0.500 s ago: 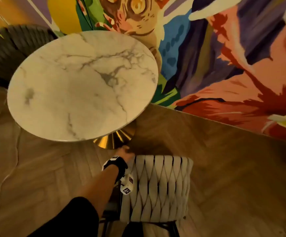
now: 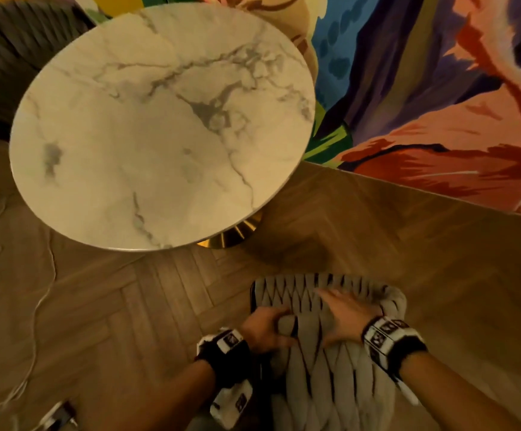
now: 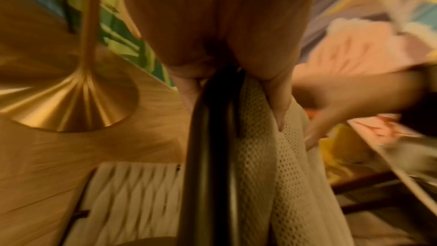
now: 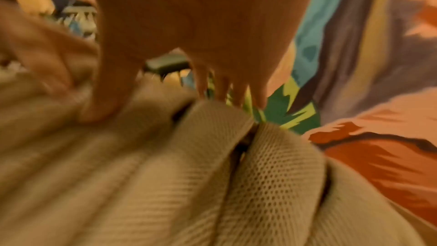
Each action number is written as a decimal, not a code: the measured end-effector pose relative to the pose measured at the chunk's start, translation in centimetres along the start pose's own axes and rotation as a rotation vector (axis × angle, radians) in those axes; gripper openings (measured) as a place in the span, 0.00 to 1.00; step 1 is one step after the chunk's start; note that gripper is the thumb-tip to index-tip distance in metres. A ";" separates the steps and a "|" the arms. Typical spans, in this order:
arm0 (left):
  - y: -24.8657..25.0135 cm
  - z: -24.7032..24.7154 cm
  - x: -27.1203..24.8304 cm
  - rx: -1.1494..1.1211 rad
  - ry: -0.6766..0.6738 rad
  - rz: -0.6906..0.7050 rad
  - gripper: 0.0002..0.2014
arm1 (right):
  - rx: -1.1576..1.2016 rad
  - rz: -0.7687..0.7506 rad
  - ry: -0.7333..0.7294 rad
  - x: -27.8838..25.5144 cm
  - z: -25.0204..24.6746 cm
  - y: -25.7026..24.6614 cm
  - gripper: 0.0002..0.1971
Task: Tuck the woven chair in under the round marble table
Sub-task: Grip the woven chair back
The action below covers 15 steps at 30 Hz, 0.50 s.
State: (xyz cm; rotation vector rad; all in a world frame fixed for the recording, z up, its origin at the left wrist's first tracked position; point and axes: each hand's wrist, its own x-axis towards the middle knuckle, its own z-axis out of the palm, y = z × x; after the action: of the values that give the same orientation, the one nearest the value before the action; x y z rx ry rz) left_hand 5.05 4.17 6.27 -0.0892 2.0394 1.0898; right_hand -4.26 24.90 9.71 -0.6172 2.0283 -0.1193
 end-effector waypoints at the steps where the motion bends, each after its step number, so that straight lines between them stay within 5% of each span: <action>1: 0.6 0.7 -1.1 0.011 0.012 0.026 0.27 | -0.044 0.023 -0.140 0.3 -0.5 -0.6 0.45; 5: 3.6 1.5 -3.2 -0.015 0.071 0.118 0.23 | -0.009 0.019 -0.249 -1.2 0.5 1.2 0.41; 15: 16.6 -1.7 -2.1 0.241 0.214 0.493 0.18 | -0.050 0.128 0.190 -14.6 -8.1 4.5 0.24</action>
State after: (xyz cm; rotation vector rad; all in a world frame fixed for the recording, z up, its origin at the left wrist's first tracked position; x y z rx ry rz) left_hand -1.28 12.71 19.27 0.4604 2.4449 1.1491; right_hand -6.92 34.39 23.94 -0.5214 2.2548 -0.0522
